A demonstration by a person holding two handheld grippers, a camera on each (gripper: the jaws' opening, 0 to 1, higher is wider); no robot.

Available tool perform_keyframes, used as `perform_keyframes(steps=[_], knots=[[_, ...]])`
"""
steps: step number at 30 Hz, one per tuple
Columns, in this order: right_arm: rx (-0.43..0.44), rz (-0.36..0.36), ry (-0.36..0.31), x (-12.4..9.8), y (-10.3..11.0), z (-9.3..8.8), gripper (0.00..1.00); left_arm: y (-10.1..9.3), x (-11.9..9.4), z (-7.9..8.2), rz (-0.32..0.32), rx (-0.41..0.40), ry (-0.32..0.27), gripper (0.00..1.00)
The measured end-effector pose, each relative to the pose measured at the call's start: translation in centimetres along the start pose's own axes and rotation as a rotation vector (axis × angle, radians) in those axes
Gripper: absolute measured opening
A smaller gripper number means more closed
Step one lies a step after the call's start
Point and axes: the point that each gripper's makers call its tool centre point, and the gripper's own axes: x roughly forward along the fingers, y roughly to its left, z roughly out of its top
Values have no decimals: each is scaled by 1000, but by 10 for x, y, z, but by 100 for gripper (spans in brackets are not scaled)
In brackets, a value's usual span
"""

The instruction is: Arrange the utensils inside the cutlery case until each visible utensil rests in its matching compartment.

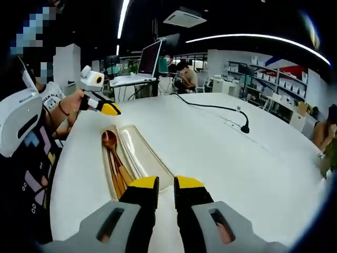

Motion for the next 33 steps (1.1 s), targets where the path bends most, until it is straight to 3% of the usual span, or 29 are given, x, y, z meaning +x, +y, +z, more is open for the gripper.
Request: perform_keyframes(steps=[4,6,8,11,13,15,16,18,22,25,33], knots=[[70,17,60,6,2,-13,13,9,9,-8,25,-60,40,14],[138,-31,63,9,-5,-17,19,11,12,-10,29,-68,57,20],[173,-27,84,12,-4,-22,15,13,14,-9,31,-72,53,21],[293,-30,89,19,-3,-26,15,19,15,-12,42,-101,74,22],[357,-37,111,24,-2,-30,15,22,17,-16,53,-156,102,24],[354,-30,107,29,-1,-30,13,23,21,-19,57,-202,116,25],[360,-38,104,32,-1,-30,11,28,21,-22,93,-223,131,26],[372,-52,112,36,-2,-31,11,34,21,-23,119,-189,141,25],[419,-62,116,40,-5,-32,11,29,24,-25,68,-204,157,24],[385,-91,128,40,-6,-31,11,26,27,-27,57,-220,169,24],[411,-58,169,50,0,-39,11,22,33,-30,42,-255,183,23]])
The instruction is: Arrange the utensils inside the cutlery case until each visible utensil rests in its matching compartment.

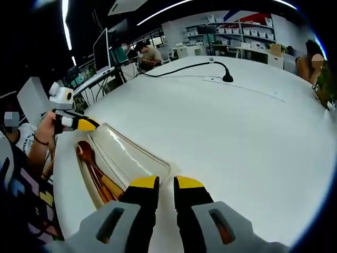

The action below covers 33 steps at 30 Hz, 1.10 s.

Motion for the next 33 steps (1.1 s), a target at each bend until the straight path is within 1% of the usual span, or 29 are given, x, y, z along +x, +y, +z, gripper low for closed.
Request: perform_keyframes(steps=[3,6,7,9,12,18,22,25,26,27,29,31,33], knots=[[5,9,-3,1,3,0,12,-1,2,0,2,1,9,23],[16,9,23,3,4,-7,11,-2,1,-2,7,-7,12,23],[16,-2,5,3,2,-5,10,-2,1,-2,14,-7,7,23],[30,-17,2,3,0,-6,7,0,1,0,21,-24,-13,22],[52,-18,-10,4,0,-5,6,4,3,4,21,-60,-41,22],[33,-36,-8,5,2,-5,6,4,2,4,5,-101,-58,22],[16,-51,0,4,3,-5,6,5,-2,7,6,-114,-91,20],[4,-57,4,4,3,-6,6,2,-6,15,-28,-161,-118,20],[-3,-56,5,4,4,-6,6,-4,-8,17,-69,-176,-129,18],[-4,-54,4,5,4,-5,6,-13,-9,19,-118,-218,-127,18],[-6,-56,7,5,4,-5,6,-13,-15,26,-114,-224,-158,17],[-15,-56,9,5,5,-5,6,-19,-18,31,-146,-231,-169,16],[-24,-55,9,5,5,-5,7,-33,-18,33,-217,-264,-164,16]])
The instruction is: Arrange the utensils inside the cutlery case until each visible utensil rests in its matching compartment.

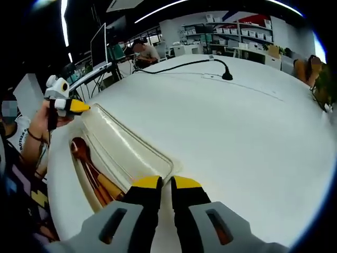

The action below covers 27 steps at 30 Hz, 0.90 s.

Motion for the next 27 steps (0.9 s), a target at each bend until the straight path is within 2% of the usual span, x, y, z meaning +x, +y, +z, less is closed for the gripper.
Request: perform_keyframes(steps=[2,8,19,26,27], knots=[[0,2,-2,0,0,0,7,-8,3,-2,-28,-8,13,16],[-1,9,-6,0,0,0,7,-18,7,-6,-10,44,50,16],[-5,19,-17,1,0,1,7,-59,22,-20,-106,42,110,16],[5,26,-32,0,0,0,7,-65,14,-23,-136,28,125,13],[0,29,-35,-1,1,0,7,-62,13,-23,-120,28,123,13]])
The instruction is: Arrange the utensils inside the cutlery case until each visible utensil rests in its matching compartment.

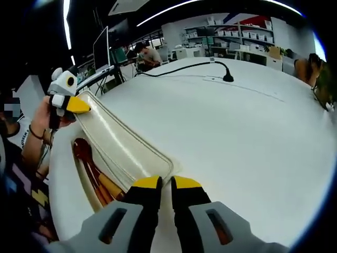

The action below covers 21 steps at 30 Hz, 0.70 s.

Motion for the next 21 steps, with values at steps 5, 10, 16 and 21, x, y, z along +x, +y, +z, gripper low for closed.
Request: perform_keyframes(steps=[5,10,16,21], knots=[[51,23,-34,-1,2,1,7,-7,-10,-1,-40,-82,-7,6],[81,43,-53,-3,1,2,12,-5,-21,-1,-34,-78,-8,3],[0,25,-38,-10,0,4,16,-13,-32,-3,-54,9,-24,3],[-132,-25,-74,-23,-8,28,22,-19,-44,3,-39,119,-70,3]])
